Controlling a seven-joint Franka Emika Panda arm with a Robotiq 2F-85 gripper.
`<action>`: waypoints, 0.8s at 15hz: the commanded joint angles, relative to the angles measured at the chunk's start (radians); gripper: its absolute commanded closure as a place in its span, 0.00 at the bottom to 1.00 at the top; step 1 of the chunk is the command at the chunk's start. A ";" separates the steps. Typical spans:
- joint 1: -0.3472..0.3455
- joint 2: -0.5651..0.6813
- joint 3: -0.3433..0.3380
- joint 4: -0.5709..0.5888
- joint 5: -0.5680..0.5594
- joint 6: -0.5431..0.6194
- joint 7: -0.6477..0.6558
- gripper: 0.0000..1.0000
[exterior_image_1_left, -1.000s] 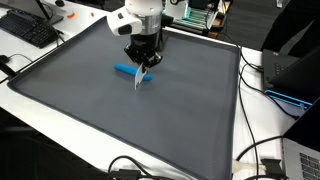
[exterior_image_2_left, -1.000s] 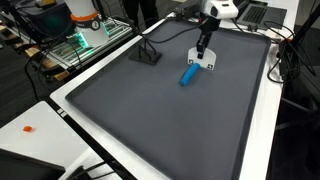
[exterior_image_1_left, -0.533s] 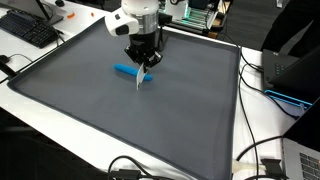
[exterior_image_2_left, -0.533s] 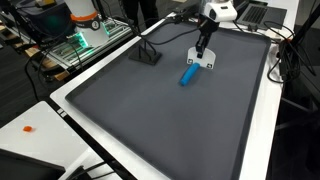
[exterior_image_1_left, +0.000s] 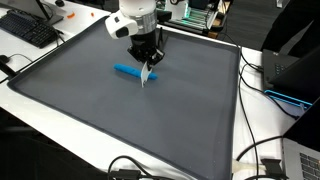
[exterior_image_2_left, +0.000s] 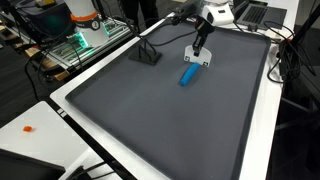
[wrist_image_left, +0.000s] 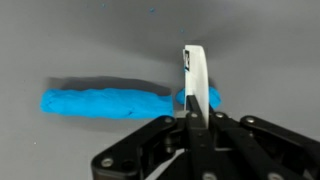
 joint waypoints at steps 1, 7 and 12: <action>0.007 -0.013 0.005 -0.013 0.009 -0.045 0.010 0.99; 0.008 -0.062 -0.012 -0.009 -0.024 -0.082 0.012 0.99; 0.004 -0.106 -0.030 -0.005 -0.047 -0.072 0.016 0.99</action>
